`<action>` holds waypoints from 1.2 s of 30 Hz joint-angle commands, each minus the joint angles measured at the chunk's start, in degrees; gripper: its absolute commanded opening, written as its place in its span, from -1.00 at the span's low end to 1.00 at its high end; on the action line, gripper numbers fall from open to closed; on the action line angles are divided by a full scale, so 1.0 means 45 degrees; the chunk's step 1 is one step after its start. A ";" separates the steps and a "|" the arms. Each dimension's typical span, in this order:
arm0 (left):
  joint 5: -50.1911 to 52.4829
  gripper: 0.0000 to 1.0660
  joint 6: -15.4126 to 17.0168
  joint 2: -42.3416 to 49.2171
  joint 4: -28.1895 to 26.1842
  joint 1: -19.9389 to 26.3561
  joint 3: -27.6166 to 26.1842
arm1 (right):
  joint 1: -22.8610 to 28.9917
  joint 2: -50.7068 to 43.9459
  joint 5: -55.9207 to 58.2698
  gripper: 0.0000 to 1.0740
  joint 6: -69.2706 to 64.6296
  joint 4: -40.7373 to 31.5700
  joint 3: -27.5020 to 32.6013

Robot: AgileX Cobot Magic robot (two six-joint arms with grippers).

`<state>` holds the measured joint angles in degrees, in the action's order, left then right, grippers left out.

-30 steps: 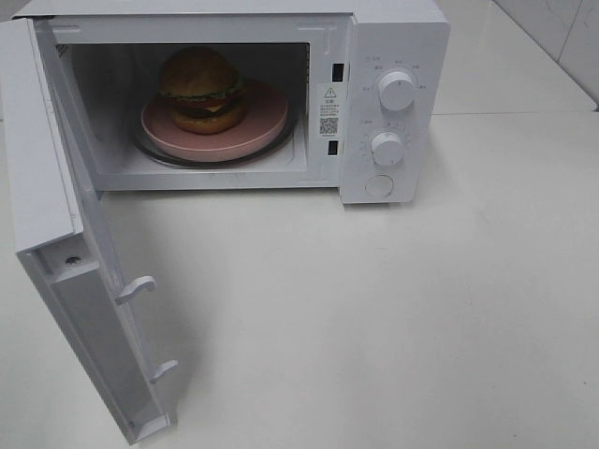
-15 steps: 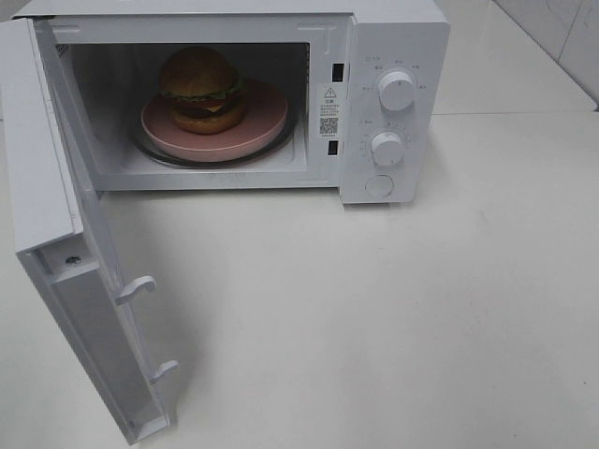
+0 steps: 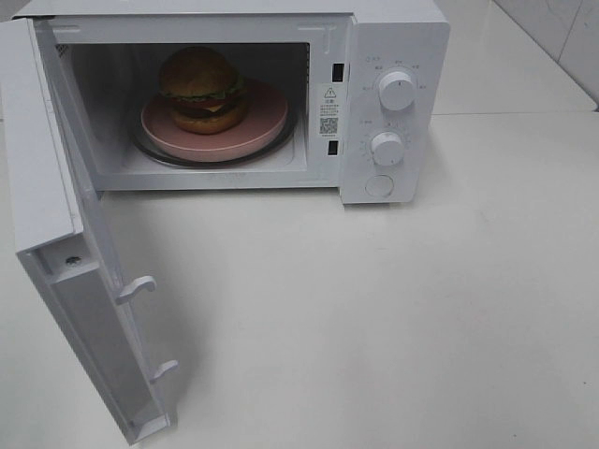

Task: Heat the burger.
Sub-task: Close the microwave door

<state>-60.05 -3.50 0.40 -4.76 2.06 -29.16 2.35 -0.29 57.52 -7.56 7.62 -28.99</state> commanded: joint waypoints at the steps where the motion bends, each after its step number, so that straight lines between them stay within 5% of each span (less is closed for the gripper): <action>1: 0.0127 0.83 0.0127 0.0216 -0.0140 -0.0025 0.0051 | -0.0102 -0.0318 0.0025 0.34 -0.0038 0.0025 0.0025; 15: 0.1044 0.75 0.0229 -0.0879 -0.0484 -0.0025 -0.0344 | -0.0102 -0.0318 0.0025 0.34 -0.0038 0.0025 0.0025; 18: 0.1528 0.46 0.0216 -0.1541 -0.0242 -0.0025 -0.0318 | -0.0102 -0.0318 0.0025 0.34 -0.0051 0.0025 0.0025; 19: 0.1706 0.17 0.0204 -0.1974 0.0038 -0.0025 -0.0318 | -0.0102 -0.0318 0.0025 0.34 -0.0051 0.0025 0.0025; 21: 0.1744 0.03 0.0191 -0.2215 0.0178 -0.0025 -0.0318 | -0.0102 -0.0318 0.0025 0.34 -0.0051 0.0025 0.0025; 22: 0.1897 -0.33 0.0191 -0.2712 0.0458 -0.0025 -0.0318 | -0.0102 -0.0318 0.0025 0.34 -0.0051 0.0025 0.0025; 23: 0.1897 -0.33 0.0191 -0.2712 0.0458 -0.0025 -0.0318 | -0.0102 -0.0318 0.0025 0.34 -0.0051 0.0025 0.0025; 25: 0.2534 -0.77 0.0191 -0.3412 0.1057 -0.0025 -0.0229 | -0.0102 -0.0318 0.0025 0.34 -0.0051 0.0025 0.0025; 26: 0.2534 -0.77 0.0191 -0.3412 0.1057 -0.0025 -0.0229 | -0.0102 -0.0318 0.0025 0.34 -0.0051 0.0025 0.0025; 27: 0.3438 -1.00 0.0191 -0.3845 0.1235 -0.0025 -0.0025 | -0.0102 -0.0318 0.0025 0.34 -0.0051 0.0025 0.0025; 36: 0.8238 -1.00 0.0191 -0.5577 0.1057 -0.0025 0.1515 | -0.0102 -0.0318 0.0025 0.34 -0.0038 0.0025 0.0025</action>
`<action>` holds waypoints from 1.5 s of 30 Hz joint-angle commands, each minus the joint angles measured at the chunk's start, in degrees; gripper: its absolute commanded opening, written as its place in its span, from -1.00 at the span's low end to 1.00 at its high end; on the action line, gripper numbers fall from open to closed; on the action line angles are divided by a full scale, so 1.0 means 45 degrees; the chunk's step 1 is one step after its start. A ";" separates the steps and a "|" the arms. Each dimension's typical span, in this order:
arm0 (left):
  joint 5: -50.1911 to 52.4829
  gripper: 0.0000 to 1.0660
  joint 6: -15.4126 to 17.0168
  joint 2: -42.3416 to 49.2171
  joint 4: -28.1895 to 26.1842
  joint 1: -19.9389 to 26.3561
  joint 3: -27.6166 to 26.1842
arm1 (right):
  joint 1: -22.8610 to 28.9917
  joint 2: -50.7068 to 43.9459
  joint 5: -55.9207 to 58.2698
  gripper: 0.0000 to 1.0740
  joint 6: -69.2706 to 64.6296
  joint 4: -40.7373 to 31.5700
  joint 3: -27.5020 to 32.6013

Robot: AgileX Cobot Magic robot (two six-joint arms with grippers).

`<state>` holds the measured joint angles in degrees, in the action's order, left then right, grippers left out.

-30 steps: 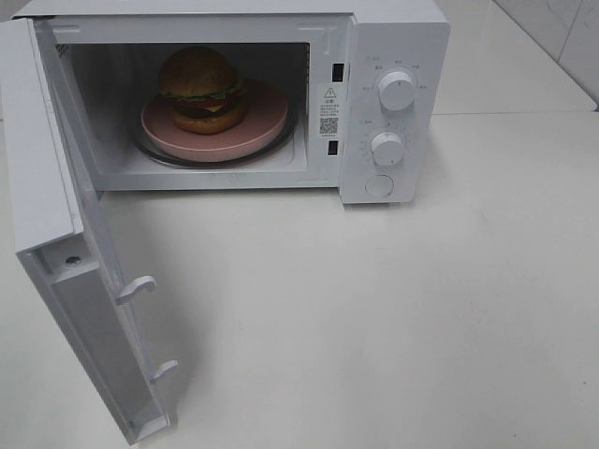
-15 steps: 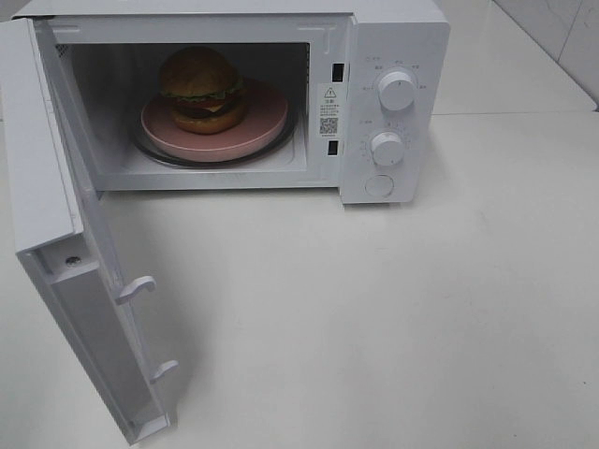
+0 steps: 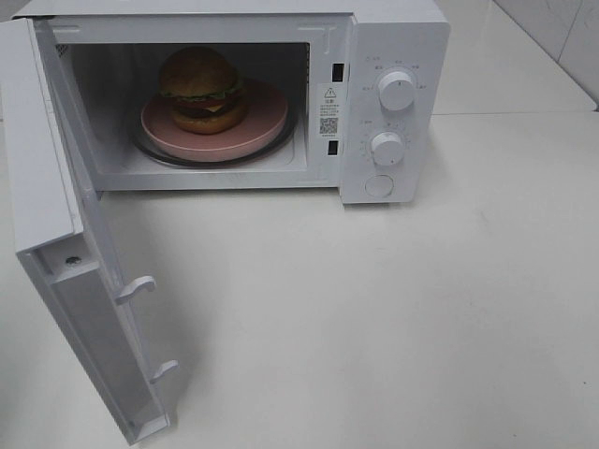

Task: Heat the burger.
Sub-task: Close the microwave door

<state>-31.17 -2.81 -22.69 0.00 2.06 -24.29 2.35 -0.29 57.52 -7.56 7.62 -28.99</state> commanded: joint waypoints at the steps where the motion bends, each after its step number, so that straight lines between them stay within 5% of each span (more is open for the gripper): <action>1: 0.3043 -1.00 0.0038 -0.0904 0.0000 -0.0025 0.0777 | -0.0102 -0.0318 0.0025 0.34 -0.0038 0.0025 0.0025; 6: 0.5755 -1.00 0.0038 -0.1693 0.0000 -0.0025 0.1617 | -0.0102 -0.0318 0.0025 0.34 -0.0038 0.0025 0.0025; 8: 0.9015 -1.00 0.0064 -0.2546 0.0000 -0.0025 0.2585 | -0.0102 -0.0318 0.0025 0.34 -0.0051 0.0025 0.0025; 14: 1.1345 -1.00 0.0166 -0.3565 0.0000 -0.0025 0.3310 | -0.0102 -0.0318 0.0025 0.34 -0.0051 0.0025 0.0025; 16: 1.2070 -1.00 0.1439 -0.4635 0.0293 -0.0025 0.3425 | -0.0102 -0.0318 0.0025 0.34 -0.0051 0.0025 0.0025; 19: 1.2261 -1.00 0.1795 -0.4940 0.0624 -0.0025 0.3425 | -0.0102 -0.0318 0.0025 0.34 -0.0051 0.0025 0.0025; 21: 1.3369 -1.00 0.3209 -0.6086 0.2865 -0.0025 0.3425 | -0.0102 -0.0318 0.0025 0.34 -0.0051 0.0025 0.0025; 22: 1.3369 -1.00 0.3209 -0.6086 0.2865 -0.0025 0.3425 | -0.0102 -0.0318 0.0025 0.34 -0.0051 0.0025 0.0025; 24: 1.4515 -1.00 0.4393 -0.6901 0.4635 -0.0025 0.3425 | -0.0102 -0.0318 0.0025 0.34 -0.0051 0.0025 0.0025; 32: 1.6259 -1.00 0.5819 -0.8951 0.6786 -0.0025 0.3425 | -0.0102 -0.0318 0.0025 0.34 -0.0051 0.0025 0.0025; 39: 1.7991 -1.00 0.5844 -1.0377 0.7398 -0.0025 0.3400 | -0.0102 -0.0318 0.0025 0.34 -0.0051 0.0025 0.0025; 45: 1.7978 -1.00 0.5691 -1.1561 0.7270 -0.1146 0.2687 | -0.0102 -0.0318 0.0025 0.34 -0.0051 0.0025 0.0025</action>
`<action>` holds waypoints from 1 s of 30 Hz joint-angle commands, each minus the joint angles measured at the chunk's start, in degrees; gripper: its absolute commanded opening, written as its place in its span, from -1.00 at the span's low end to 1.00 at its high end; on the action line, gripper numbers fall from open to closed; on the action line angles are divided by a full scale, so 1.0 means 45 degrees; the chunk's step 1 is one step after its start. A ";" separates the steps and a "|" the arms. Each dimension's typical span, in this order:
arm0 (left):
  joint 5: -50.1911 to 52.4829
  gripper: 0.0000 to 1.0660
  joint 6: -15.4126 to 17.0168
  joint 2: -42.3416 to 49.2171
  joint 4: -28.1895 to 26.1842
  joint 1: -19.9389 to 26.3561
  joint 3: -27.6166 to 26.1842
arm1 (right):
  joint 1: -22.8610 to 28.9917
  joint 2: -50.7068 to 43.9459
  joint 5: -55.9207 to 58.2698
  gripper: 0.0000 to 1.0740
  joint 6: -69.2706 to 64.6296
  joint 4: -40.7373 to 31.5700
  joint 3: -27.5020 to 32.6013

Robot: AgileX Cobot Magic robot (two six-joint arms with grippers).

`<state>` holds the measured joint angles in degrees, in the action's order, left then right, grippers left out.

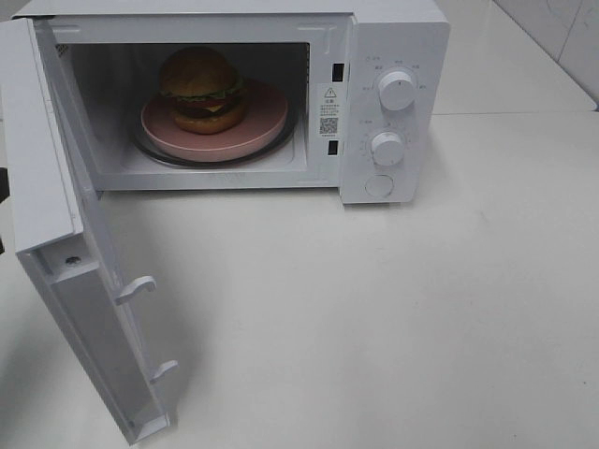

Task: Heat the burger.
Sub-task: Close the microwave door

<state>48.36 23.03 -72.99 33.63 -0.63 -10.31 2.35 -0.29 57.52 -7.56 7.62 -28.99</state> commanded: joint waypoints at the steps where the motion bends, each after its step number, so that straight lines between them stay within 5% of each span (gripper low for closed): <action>1: 0.0306 -1.00 -0.0051 -0.0382 -0.0204 -0.0547 -0.0420 | -0.0102 -0.0318 0.0025 0.34 -0.0051 0.0025 0.0025; 6: 0.0318 -1.00 -0.1070 -0.1286 -0.1910 -0.2139 -0.0980 | -0.0102 -0.0318 0.0025 0.34 -0.0051 0.0025 0.0025; 22: 0.0280 -1.00 -0.1528 -0.3705 -0.4202 -0.4800 -0.3540 | -0.0102 -0.0318 0.0025 0.34 -0.0051 0.0025 0.0025; 30: 0.0242 -1.00 -0.3018 -0.4787 -0.7105 -0.6379 -0.4736 | -0.0102 -0.0318 0.0025 0.34 -0.0051 0.0025 0.0025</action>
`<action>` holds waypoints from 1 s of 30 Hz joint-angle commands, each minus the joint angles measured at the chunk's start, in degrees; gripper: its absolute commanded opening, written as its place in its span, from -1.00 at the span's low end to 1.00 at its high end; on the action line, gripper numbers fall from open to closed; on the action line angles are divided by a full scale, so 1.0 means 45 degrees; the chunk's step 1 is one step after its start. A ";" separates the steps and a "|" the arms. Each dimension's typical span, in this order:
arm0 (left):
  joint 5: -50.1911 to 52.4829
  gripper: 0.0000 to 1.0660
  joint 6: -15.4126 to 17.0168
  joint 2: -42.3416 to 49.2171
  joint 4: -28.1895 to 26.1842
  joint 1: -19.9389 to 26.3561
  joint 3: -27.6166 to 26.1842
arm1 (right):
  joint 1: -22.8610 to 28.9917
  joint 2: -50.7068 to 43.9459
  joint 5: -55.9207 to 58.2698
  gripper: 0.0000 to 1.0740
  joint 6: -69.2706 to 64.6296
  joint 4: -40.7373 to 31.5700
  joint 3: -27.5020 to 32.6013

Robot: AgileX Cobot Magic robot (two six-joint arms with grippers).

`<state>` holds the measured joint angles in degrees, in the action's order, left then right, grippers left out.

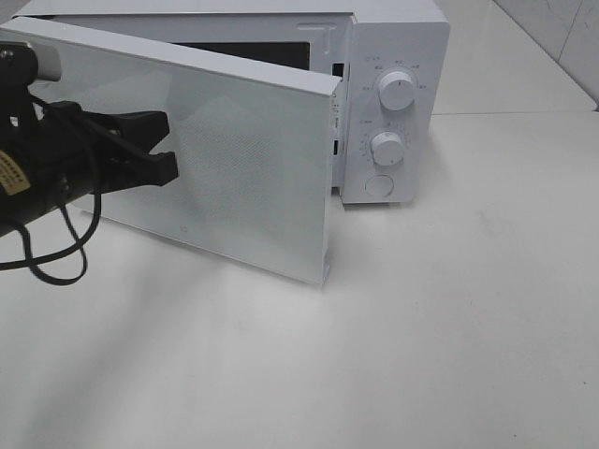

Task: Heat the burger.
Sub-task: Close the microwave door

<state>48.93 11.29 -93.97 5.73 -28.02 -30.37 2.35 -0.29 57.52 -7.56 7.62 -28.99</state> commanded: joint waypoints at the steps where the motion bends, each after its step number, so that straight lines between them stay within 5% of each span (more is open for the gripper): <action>1: 0.0089 -1.00 -0.1019 -0.0382 -0.1974 -0.0713 -0.0573 | -0.0102 -0.0318 0.0025 0.34 -0.0051 0.0025 0.0025; 7: 0.0115 -1.00 -0.2737 -0.1184 -0.5208 -0.1986 -0.1617 | -0.0102 -0.0318 0.0025 0.34 -0.0051 0.0025 0.0025; 15: 0.0153 -1.00 -0.4011 -0.2406 -0.7385 -0.2928 -0.3361 | -0.0102 -0.0318 0.0025 0.34 -0.0051 0.0025 0.0025; 30: 0.0025 -1.00 -0.4202 -0.4100 -0.7920 -0.3056 -0.6226 | -0.0102 -0.0318 0.0025 0.34 -0.0051 0.0025 0.0025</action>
<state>47.50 -7.56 -112.01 -28.13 -42.57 -56.89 2.35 -0.29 57.52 -7.56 7.62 -28.99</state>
